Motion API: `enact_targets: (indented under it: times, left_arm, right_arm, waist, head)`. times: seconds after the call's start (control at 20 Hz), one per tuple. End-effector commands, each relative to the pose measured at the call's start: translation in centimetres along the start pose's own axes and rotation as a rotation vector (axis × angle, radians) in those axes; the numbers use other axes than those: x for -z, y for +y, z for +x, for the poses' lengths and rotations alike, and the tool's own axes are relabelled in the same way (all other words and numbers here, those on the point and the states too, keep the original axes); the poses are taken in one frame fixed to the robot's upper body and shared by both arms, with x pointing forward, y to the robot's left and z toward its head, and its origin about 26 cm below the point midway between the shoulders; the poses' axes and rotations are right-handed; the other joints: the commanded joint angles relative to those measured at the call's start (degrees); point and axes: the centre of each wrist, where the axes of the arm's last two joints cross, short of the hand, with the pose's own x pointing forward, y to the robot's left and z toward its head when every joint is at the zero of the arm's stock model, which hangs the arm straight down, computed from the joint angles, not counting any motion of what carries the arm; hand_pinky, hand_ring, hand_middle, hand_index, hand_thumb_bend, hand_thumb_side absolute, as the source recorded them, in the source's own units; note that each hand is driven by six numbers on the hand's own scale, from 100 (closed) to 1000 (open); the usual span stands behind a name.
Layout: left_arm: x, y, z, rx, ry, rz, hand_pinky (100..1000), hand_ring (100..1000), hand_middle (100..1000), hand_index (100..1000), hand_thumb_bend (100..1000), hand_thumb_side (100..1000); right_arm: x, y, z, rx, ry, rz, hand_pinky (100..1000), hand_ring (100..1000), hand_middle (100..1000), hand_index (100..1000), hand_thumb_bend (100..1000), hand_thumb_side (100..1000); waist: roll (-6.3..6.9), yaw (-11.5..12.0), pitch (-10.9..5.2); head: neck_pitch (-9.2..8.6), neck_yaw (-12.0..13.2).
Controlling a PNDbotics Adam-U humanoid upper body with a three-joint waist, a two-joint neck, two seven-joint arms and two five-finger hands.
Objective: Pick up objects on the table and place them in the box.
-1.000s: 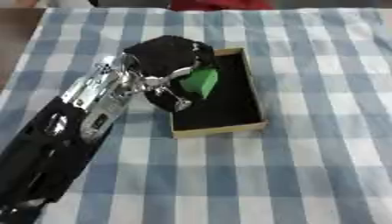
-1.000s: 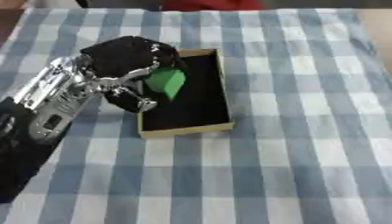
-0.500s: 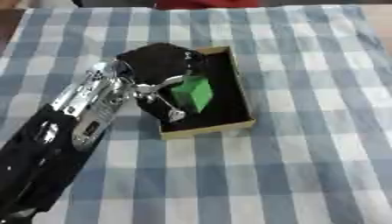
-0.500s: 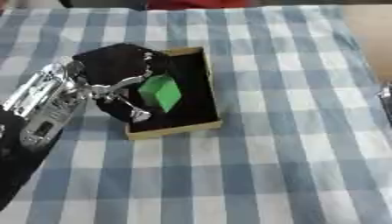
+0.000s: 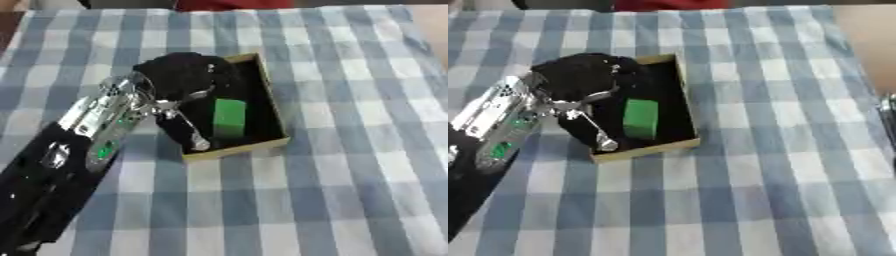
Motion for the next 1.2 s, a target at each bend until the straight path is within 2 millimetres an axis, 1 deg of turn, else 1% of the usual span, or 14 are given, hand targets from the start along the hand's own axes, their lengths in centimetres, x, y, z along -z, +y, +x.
enact_targets:
  times: [0.05,0.1,0.2,0.3,0.4,0.5,0.55,0.6,0.8,0.95,1.2]
  left_arm:
    - [-0.6,1.6,-0.2,0.005,0.023,0.090,857,968,917,959,505,452]
    - [-0.8,1.9,-0.2,-0.002,0.023,0.111,851,961,904,948,421,432]
    - [-1.7,3.2,-0.1,-0.024,0.015,0.186,843,949,890,933,349,435]
    - [-3.2,4.8,0.1,-0.056,-0.006,0.266,838,937,880,929,280,478]
    - [-5.3,6.4,0.4,-0.113,-0.040,0.338,835,930,875,928,239,514]
    - [-7.8,7.8,0.5,-0.164,-0.061,0.397,828,920,866,923,215,541]
    - [-9.2,8.3,0.5,-0.190,-0.062,0.421,825,917,863,922,181,566]
    - [-10.2,8.5,0.3,-0.218,-0.061,0.435,825,917,863,922,210,543]
    - [-13.1,7.4,-1.8,-0.316,-0.010,0.478,813,898,846,920,205,567]
    - [-15.0,6.0,-3.2,-0.375,0.035,0.516,813,890,842,921,199,551]
    - [-17.8,3.3,-4.6,-0.443,0.082,0.573,805,874,831,921,191,518]
  right_arm:
    - [0.7,-0.4,0.4,0.003,-0.030,-0.015,780,735,747,790,100,1000]
    - [0.7,-0.4,0.4,0.002,-0.030,-0.015,780,735,747,790,100,1000]
    - [0.7,-0.4,0.4,-0.003,-0.031,-0.014,781,736,747,790,100,1000]
    - [0.6,-0.5,0.3,-0.010,-0.033,-0.014,781,736,748,790,100,1000]
    - [0.6,-0.6,0.2,-0.017,-0.034,-0.015,781,736,748,790,100,1000]
    - [0.6,-0.7,0.1,-0.023,-0.037,-0.016,781,737,749,791,100,1000]
    - [0.6,-0.7,0.1,-0.027,-0.039,-0.018,781,737,749,791,100,1000]
    - [0.6,-0.8,0.1,-0.030,-0.040,-0.019,781,737,749,791,100,1000]
    - [0.6,-0.9,-0.1,-0.042,-0.044,-0.023,782,738,750,791,100,1000]
    - [0.7,-1.0,-0.1,-0.047,-0.049,-0.023,783,738,751,792,100,1000]
    - [0.7,-1.0,-0.1,-0.049,-0.052,-0.026,782,739,751,792,100,1000]
  waist:
    - [-0.06,-0.09,-1.63]
    - [-0.04,-0.08,-1.69]
    - [0.08,0.03,-1.95]
    - [0.24,0.24,-2.21]
    - [0.41,0.49,-2.47]
    - [0.53,0.81,-2.71]
    - [0.60,1.06,-2.84]
    - [0.64,1.24,-2.96]
    - [0.67,2.43,-3.62]
    - [0.53,3.18,-4.03]
    - [0.26,4.22,-4.24]
  head:
    - [-0.48,-0.07]
    - [-0.45,-0.11]
    - [-0.15,-0.39]
    - [0.26,-0.65]
    - [0.63,-1.06]
    - [1.02,-1.56]
    - [1.27,-1.87]
    - [1.46,-2.07]
    - [1.70,-3.04]
    - [1.44,-3.57]
    - [0.75,-4.10]
